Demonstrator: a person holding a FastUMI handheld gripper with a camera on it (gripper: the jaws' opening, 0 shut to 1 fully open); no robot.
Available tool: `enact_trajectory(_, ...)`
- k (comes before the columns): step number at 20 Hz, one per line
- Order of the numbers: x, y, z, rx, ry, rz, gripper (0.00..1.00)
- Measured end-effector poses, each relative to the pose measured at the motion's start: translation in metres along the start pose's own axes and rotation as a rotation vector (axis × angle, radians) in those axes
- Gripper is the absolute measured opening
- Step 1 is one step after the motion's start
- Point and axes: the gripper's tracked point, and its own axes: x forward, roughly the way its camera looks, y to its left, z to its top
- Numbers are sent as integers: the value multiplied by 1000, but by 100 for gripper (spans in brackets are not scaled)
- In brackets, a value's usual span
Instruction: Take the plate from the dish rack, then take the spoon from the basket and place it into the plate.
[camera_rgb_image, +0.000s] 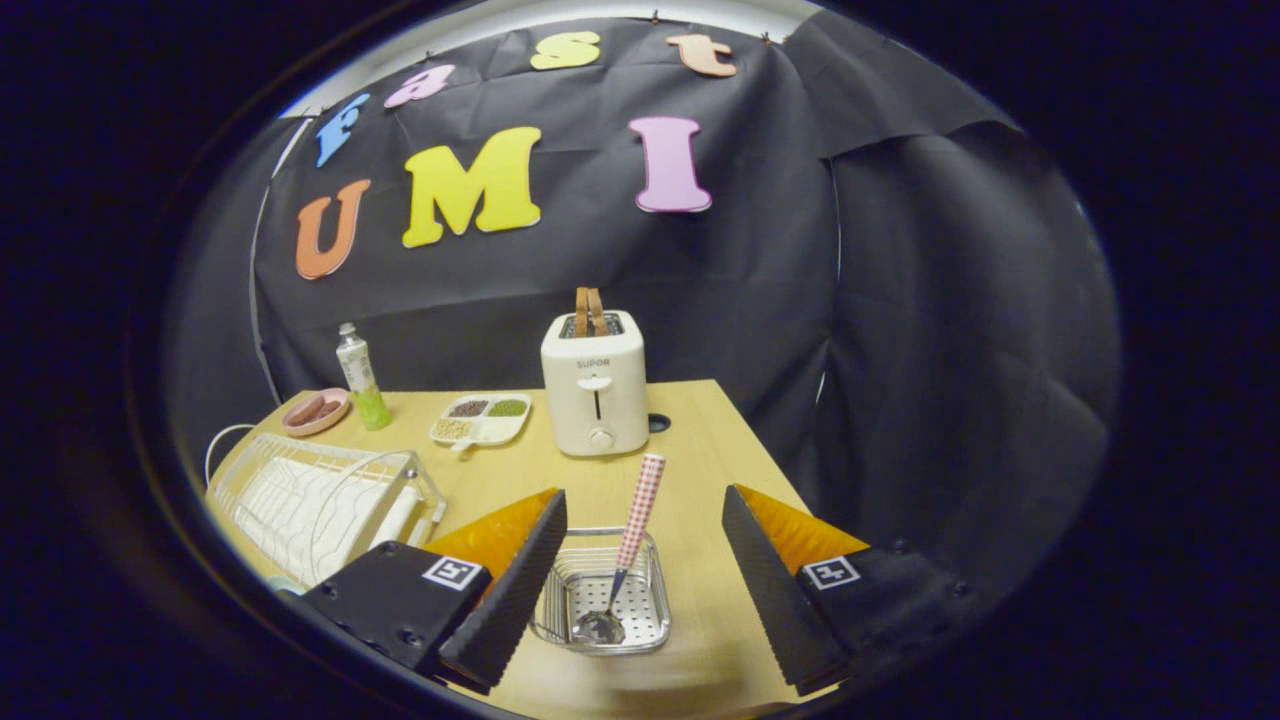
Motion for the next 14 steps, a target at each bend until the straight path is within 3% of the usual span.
enact_trajectory(2, 26, 2, -7, -16, 54, -16, 100)
enact_trajectory(3, 33, 3, -15, -30, 94, -25, 92)
enact_trajectory(5, 39, 12, -8, -26, 74, -1, 88)
enact_trajectory(7, 40, 10, -9, -35, 74, -20, 66)
enact_trajectory(10, 37, 15, -7, 11, 59, 27, 36)
enact_trajectory(11, 34, 16, -7, 21, 46, 42, 19)
enact_trajectory(14, 20, 16, 3, 36, -10, 47, 13)
